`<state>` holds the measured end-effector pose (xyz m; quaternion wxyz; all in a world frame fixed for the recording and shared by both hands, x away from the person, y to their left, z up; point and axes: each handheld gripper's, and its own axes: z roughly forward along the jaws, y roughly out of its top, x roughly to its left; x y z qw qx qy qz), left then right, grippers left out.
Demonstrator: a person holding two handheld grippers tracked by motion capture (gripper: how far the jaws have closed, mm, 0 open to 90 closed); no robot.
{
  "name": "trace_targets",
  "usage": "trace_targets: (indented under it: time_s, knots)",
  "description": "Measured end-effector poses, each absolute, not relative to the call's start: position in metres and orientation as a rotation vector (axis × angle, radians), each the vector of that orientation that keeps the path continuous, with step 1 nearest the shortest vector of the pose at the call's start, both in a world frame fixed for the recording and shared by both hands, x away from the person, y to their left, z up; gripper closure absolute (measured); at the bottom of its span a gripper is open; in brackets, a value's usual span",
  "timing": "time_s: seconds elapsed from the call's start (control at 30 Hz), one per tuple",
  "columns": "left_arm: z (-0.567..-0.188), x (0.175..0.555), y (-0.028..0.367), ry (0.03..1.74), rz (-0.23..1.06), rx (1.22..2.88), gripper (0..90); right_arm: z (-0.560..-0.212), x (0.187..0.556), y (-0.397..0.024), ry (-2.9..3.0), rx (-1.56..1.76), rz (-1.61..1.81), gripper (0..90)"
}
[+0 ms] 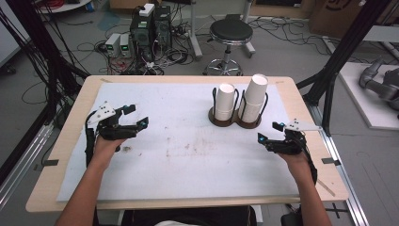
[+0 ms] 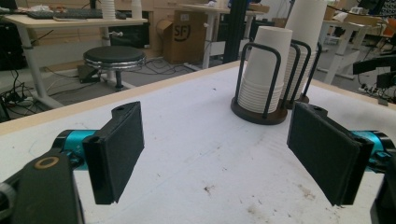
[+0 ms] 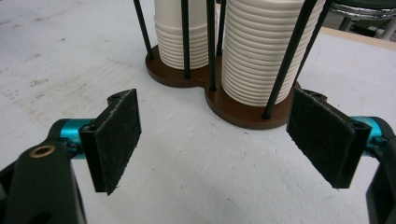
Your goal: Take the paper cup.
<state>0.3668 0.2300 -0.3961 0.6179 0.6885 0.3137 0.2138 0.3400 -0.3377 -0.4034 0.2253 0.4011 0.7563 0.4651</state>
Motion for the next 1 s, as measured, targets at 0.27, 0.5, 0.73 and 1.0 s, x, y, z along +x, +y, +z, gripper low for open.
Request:
trace_targets:
  time_s: [0.27,0.5,0.73,1.0]
  knots:
    - [-0.396,0.369,0.231,0.730,0.486,1.583,19.5,-0.404,0.340,-0.342,2.050,1.143,1.313,18.2]
    - [-0.399,0.366,0.225,0.722,0.462,1.604,19.9,-0.401,0.339,-0.331,2.052,1.085,1.326,18.2]
    - [-0.399,0.363,0.226,0.725,0.475,1.604,19.9,-0.395,0.338,-0.317,2.055,1.063,1.348,39.8]
    - [-0.402,0.362,0.231,0.748,0.481,1.608,19.9,-0.391,0.343,-0.299,2.019,1.055,1.358,68.7]
